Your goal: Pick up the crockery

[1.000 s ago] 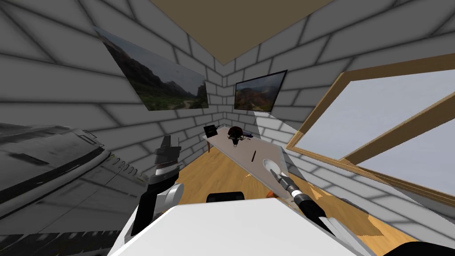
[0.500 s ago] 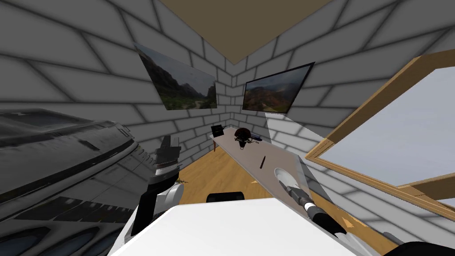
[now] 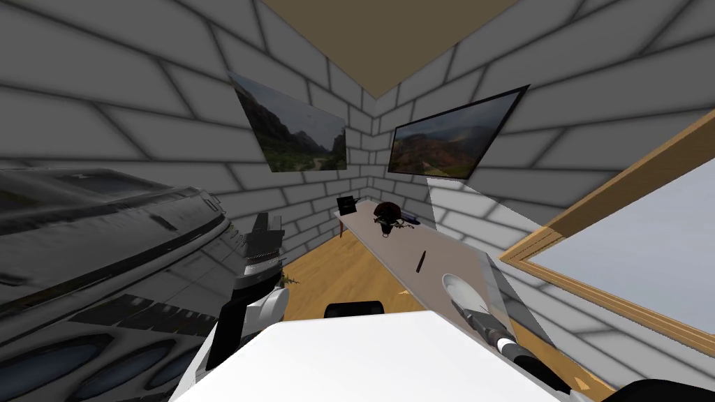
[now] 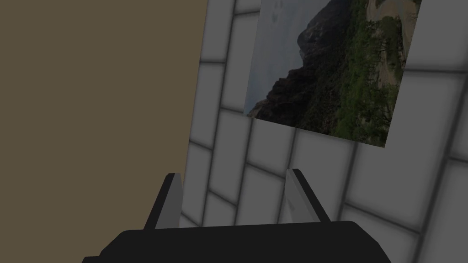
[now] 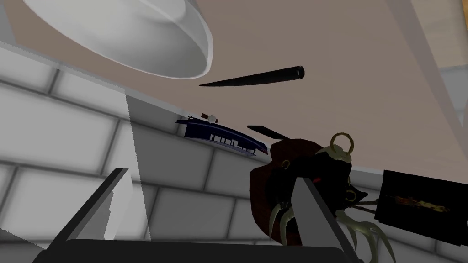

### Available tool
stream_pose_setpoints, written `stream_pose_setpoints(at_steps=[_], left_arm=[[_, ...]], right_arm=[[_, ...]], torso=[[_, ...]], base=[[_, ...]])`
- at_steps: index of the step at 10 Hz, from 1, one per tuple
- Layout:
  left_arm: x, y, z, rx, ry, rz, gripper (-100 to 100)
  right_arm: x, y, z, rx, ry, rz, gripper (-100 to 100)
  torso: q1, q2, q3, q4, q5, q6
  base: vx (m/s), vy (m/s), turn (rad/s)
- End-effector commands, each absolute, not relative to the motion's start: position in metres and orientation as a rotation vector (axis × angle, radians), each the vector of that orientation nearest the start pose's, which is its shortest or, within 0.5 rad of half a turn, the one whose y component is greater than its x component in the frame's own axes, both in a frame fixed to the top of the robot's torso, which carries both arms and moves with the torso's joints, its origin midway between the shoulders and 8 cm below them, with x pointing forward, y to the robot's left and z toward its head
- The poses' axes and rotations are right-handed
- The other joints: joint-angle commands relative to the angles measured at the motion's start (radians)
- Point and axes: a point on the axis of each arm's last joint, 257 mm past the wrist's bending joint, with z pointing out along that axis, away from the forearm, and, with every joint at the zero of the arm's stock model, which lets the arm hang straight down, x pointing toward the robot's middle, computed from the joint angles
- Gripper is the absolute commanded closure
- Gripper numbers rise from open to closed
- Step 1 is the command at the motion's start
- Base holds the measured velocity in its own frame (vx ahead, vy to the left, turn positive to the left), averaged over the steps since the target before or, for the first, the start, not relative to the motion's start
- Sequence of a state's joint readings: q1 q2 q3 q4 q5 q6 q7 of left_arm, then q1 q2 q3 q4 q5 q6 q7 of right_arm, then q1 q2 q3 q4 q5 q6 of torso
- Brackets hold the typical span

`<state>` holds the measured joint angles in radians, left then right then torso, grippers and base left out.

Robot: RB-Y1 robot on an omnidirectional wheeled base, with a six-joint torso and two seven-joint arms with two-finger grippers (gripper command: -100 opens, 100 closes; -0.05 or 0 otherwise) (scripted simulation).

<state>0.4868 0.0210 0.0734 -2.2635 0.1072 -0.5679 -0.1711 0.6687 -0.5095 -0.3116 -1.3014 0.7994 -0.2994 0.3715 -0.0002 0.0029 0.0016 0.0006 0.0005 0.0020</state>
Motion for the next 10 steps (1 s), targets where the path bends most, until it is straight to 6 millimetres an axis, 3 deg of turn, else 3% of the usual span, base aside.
stream_pose_setpoints(at_steps=[1, 6, 7, 9, 10], left_arm=[[0.329, 0.312, 0.036, -0.589, 0.555, -1.152, 0], [0.329, 0.312, 0.036, -0.589, 0.555, -1.152, 0], [0.329, 0.312, 0.036, -0.589, 0.555, -1.152, 0], [0.329, 0.312, 0.036, -0.589, 0.555, -1.152, 0], [0.329, 0.312, 0.036, -0.589, 0.555, -1.152, 0]], right_arm=[[0.159, -0.598, -0.440, 0.153, 2.239, -0.416, -100], [0.120, -0.616, -0.461, 0.162, 2.323, -0.479, -100], [0.101, -0.625, -0.469, 0.141, 2.368, -0.524, -100], [0.094, -0.626, -0.472, 0.152, 2.382, -0.528, -100], [0.075, -0.634, -0.479, 0.133, 2.425, -0.568, -100]], torso=[[0.000, 0.000, 0.000, 0.000, 0.000, 0.000], [0.000, -0.001, 0.000, 0.000, 0.000, 0.000], [0.000, 0.000, 0.000, 0.000, 0.000, 0.000], [0.000, -0.001, 0.000, 0.000, 0.000, 0.000], [0.000, 0.000, 0.000, 0.000, 0.000, 0.000]], base=[[0.042, 0.003, 0.227], [0.032, -0.005, 0.087], [0.037, 0.001, 0.199], [0.030, -0.008, 0.060], [0.037, -0.008, 0.197]])
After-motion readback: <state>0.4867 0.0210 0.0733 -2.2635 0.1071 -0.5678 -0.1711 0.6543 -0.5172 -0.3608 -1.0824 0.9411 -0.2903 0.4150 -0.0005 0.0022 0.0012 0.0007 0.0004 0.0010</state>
